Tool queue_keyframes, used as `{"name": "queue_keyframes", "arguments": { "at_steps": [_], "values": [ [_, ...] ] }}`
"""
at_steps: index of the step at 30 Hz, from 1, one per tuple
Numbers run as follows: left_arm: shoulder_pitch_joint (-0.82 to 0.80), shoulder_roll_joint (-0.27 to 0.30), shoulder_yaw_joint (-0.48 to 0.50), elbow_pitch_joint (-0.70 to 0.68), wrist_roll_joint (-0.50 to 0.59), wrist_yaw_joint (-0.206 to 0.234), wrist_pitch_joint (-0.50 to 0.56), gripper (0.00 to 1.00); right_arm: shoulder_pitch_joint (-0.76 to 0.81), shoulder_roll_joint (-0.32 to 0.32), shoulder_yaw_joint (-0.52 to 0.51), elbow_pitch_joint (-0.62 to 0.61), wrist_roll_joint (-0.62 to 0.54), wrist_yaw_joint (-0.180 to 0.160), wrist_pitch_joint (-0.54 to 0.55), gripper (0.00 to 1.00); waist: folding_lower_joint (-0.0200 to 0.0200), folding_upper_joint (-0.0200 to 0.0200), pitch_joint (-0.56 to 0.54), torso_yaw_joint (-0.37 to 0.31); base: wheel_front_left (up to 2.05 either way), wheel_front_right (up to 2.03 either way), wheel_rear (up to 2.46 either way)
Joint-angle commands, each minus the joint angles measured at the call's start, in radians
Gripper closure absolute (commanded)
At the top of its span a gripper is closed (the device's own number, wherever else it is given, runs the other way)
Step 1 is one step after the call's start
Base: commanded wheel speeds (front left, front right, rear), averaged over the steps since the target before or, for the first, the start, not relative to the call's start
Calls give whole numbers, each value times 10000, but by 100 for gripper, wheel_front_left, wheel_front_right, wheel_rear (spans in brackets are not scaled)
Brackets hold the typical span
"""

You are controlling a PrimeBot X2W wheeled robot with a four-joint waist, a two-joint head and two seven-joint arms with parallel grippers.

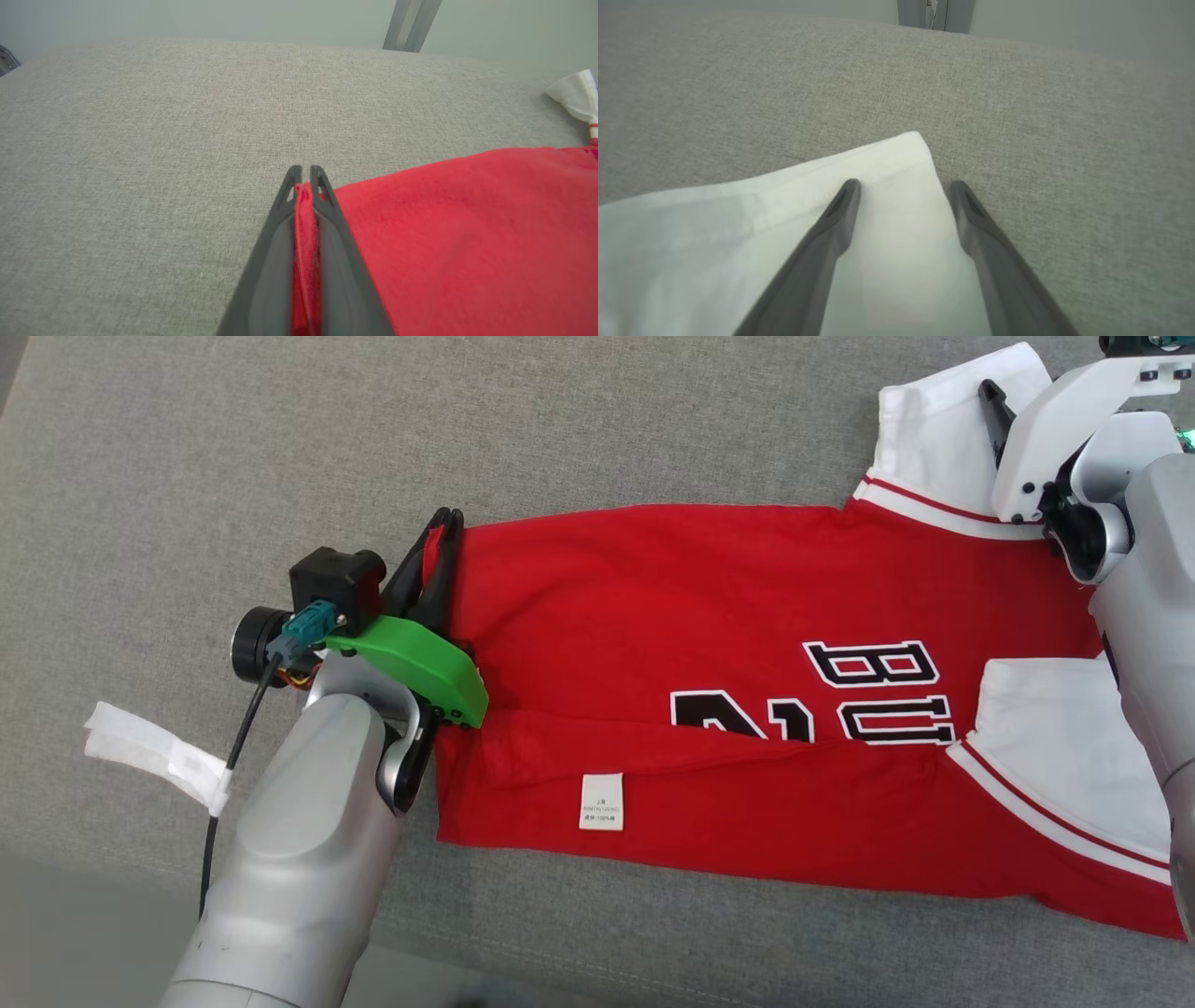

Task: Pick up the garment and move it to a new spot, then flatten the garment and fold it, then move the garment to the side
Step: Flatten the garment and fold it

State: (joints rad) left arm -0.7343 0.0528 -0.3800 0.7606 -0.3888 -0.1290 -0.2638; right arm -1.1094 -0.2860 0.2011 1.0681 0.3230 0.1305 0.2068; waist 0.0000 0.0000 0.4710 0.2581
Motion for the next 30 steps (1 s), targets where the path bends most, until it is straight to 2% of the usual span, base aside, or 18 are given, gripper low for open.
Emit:
{"name": "queue_keyframes", "arguments": {
  "at_steps": [1, 4, 8, 16, 23, 27, 30],
  "values": [
    [-103, -2, -16, -9, -132, -28, 3, 100, 150, 14, 119, 183, 26, 1, 26, 100, 0, 0, 14, 32, 0, 0, 0],
    [-73, -6, -19, 67, -148, -28, 3, 100, 134, -177, 202, 237, -52, 1, -231, 100, 0, 0, -1, 36, 0, 0, 0],
    [-146, -4, 237, -75, 25, -28, 2, 100, -152, -494, 29, 111, -533, -2, -1609, 100, 0, 0, -10, -15, 0, 0, 0],
    [-462, 166, 1217, -994, 700, -18, 2, 100, -504, -483, -1020, 520, -1591, -9, -4067, 100, 0, 0, -197, -623, 0, 0, 0],
    [-534, 437, 1702, -1131, 1269, -10, 2, 100, -84, -29, -1833, 362, -2026, -9, -4678, 100, 0, 0, -621, -1460, 0, 0, 0],
    [-49, 585, 1941, -1076, 1444, -12, 2, 100, 646, 270, -2121, -733, -1723, -9, -4717, 100, 0, 0, -835, -1836, 0, 0, 0],
    [395, 726, 2148, -1233, 1613, -12, 2, 100, 1832, 548, -2326, -1898, -1220, -9, -4718, 100, 0, 0, -1020, -2055, 0, 0, 0]
  ]
}}
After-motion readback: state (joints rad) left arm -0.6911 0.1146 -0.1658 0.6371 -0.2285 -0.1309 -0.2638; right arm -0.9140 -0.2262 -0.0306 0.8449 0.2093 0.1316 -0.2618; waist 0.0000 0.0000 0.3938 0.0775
